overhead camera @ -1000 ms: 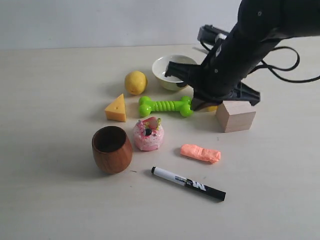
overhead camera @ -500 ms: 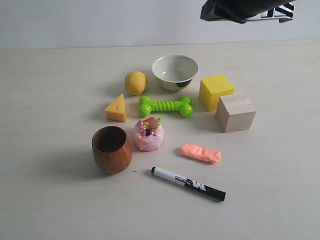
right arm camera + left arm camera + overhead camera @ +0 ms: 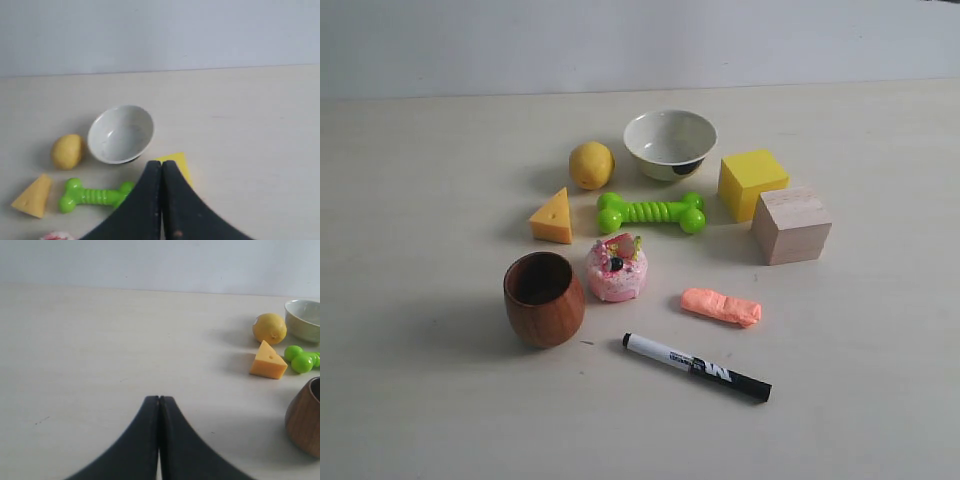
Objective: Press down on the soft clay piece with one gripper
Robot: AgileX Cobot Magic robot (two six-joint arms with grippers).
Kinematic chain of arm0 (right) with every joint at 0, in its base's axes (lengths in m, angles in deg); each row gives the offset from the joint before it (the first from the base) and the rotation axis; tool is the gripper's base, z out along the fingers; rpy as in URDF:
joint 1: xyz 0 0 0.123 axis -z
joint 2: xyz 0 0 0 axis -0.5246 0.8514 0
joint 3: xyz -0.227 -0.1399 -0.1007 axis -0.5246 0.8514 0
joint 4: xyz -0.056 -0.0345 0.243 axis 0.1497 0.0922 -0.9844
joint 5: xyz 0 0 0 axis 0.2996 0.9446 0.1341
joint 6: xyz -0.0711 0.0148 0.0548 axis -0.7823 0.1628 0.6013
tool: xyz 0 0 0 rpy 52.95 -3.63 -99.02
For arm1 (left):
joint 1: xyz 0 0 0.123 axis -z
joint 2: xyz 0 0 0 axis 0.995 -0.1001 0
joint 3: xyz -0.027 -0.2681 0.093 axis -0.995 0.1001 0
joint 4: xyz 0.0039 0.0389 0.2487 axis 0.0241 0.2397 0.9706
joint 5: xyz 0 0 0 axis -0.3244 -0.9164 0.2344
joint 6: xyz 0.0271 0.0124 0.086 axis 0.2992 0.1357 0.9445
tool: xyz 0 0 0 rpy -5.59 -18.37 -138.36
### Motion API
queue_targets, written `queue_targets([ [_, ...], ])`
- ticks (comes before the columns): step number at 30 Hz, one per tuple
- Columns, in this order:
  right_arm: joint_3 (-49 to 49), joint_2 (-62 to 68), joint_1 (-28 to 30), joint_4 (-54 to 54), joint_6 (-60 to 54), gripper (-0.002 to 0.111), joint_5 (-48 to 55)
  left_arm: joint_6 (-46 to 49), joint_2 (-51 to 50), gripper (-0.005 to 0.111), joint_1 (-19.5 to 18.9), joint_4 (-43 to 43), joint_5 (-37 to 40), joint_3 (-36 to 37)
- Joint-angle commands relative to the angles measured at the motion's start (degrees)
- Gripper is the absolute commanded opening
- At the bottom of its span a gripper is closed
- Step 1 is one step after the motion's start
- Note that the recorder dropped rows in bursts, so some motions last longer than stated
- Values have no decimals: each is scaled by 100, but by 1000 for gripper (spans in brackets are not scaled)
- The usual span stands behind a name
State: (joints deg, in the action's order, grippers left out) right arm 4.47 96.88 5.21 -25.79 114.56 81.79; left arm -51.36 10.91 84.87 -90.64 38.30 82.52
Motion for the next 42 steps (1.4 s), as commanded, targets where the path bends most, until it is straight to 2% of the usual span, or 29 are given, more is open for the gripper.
queue_targets([
  [1,635,-957,843,172,108,0,12,-6,34,0,-11,-9,-55,-20],
  [6,1472,-2003,1978,111,-106,0,-120,-6,34,0,-11,-9,-55,-20],
  [11,2240,-3141,3009,-287,-920,0,-430,-6,34,0,-11,-9,-55,-20],
  [17,3009,-4276,3800,-358,-1264,0,-449,-6,34,0,-11,-9,-55,-20],
  [25,3705,-4700,3878,-335,-1289,0,-975,-6,34,0,-11,-9,-55,-20],
  [31,3872,-4700,3878,-346,-1510,0,-1071,-6,34,0,-11,-9,-55,-20],
  [37,3872,-4823,3878,-919,-1296,0,-1198,-6,34,0,-11,-9,-55,-20],
  [39,3903,-5028,3878,-1392,-1695,0,-1198,-6,34,0,-11,-9,-55,-20],
  [42,4129,-5322,3878,-2255,-2901,0,-1350,-6,34,0,-11,-9,-55,-20],
])
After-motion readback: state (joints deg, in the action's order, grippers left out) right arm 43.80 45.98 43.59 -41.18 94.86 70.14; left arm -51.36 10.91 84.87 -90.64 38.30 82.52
